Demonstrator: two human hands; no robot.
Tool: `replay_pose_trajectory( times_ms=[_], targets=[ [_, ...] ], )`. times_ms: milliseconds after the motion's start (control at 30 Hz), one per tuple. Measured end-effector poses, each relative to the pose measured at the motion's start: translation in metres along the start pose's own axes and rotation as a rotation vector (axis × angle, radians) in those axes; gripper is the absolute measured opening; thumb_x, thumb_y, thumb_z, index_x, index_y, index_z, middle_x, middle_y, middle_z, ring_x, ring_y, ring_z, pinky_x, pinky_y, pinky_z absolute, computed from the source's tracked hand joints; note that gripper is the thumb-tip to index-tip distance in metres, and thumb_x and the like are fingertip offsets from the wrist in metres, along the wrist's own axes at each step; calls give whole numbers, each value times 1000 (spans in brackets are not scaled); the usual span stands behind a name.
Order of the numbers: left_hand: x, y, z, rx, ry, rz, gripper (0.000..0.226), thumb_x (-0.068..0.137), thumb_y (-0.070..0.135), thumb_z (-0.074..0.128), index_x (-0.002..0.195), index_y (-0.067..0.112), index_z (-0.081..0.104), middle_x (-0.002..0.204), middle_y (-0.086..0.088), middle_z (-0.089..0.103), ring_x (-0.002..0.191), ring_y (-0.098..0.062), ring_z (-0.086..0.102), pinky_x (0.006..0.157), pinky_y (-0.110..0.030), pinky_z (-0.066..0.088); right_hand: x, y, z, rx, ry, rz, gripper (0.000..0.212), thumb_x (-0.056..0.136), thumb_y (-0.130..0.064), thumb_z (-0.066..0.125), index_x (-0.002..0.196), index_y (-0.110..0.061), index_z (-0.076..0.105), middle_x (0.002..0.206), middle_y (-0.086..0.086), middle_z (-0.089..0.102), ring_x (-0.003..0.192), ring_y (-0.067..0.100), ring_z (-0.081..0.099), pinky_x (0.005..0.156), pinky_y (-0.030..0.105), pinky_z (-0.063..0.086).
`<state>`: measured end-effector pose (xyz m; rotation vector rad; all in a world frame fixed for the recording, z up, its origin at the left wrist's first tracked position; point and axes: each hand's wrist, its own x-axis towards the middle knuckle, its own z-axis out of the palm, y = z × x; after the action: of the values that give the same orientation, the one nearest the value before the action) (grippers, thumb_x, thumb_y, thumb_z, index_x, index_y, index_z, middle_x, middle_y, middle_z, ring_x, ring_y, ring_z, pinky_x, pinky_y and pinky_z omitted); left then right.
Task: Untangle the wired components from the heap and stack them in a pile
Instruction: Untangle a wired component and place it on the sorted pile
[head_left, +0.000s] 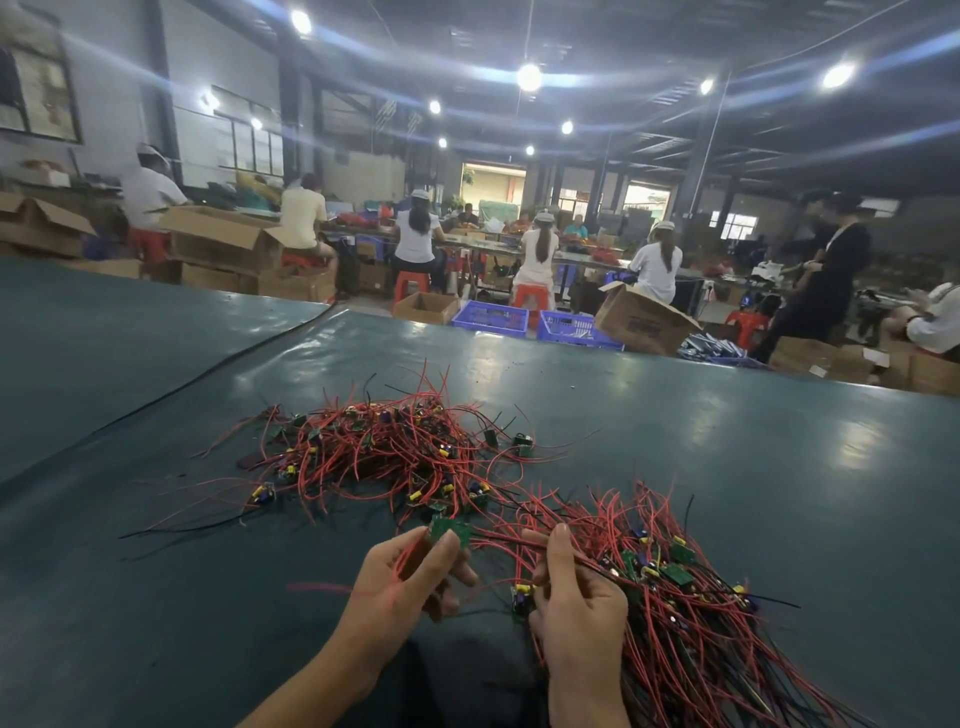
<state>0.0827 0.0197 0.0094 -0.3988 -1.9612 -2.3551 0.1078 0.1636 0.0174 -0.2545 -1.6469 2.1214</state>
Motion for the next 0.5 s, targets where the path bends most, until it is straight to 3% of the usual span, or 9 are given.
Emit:
replay_pose_trajectory(
  times_ms=[233, 367, 433, 500],
  targets=[
    [4, 2, -2, -11, 84, -12, 31, 76, 43, 60, 79, 16, 74, 84, -12, 74, 53, -14, 59, 46, -21, 45, -6, 0, 0, -59, -35, -218, 45, 85, -42, 55, 66, -3, 69, 45, 0, 38, 38, 9, 27, 40, 20, 24],
    [6, 3, -3, -163, 138, -156, 45, 71, 46, 65, 91, 5, 68, 86, -14, 75, 54, -13, 60, 46, -22, 46, -10, 1, 4, -105, -164, -406, 19, 85, -34, 61, 81, -28, 78, 54, -1, 53, 44, 2, 40, 44, 13, 32],
    [8, 5, -5, -269, 180, -241, 40, 69, 48, 67, 84, 10, 71, 81, -11, 74, 53, -13, 60, 46, -22, 48, -9, 5, 3, -204, -242, -495, 14, 84, -30, 67, 93, -29, 78, 65, -2, 57, 48, 1, 43, 46, 13, 33],
    [10, 6, -9, -389, 202, -284, 36, 68, 50, 68, 75, 15, 70, 72, -6, 69, 51, -11, 57, 45, -22, 48, -8, 10, 1, -382, -313, -539, 24, 84, -23, 73, 108, -25, 75, 74, -6, 58, 50, 2, 44, 48, 13, 34]
  ],
)
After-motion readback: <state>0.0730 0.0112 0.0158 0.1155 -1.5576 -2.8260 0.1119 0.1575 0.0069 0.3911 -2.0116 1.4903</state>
